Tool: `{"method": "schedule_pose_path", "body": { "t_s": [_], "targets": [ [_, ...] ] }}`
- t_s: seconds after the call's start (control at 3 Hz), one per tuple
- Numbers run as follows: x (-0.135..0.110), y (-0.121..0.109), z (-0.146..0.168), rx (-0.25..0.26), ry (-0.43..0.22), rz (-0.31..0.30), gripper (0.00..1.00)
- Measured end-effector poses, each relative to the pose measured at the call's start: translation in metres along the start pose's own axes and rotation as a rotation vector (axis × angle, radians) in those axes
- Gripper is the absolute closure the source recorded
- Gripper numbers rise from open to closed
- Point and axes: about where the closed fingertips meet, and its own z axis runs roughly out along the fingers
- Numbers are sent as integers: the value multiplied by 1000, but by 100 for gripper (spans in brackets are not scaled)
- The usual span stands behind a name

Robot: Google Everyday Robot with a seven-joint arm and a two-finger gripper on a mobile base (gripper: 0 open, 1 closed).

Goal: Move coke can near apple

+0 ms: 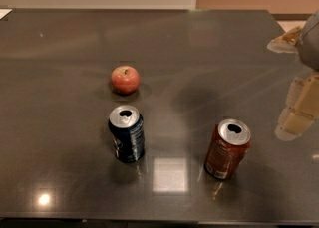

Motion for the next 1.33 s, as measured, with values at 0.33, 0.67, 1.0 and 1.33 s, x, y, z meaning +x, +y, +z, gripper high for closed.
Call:
{"method": "schedule_pose_path", "body": {
  "t_s": [0.33, 0.67, 1.0, 1.33],
  "targets": [
    [-14, 27, 9, -41, -85, -33, 0],
    [-20, 52, 30, -95, -128, -61, 0],
    [-20, 70, 50, -135, -141, -76, 0],
    [-20, 83, 64, -166, -149, -83, 0]
  ]
}}
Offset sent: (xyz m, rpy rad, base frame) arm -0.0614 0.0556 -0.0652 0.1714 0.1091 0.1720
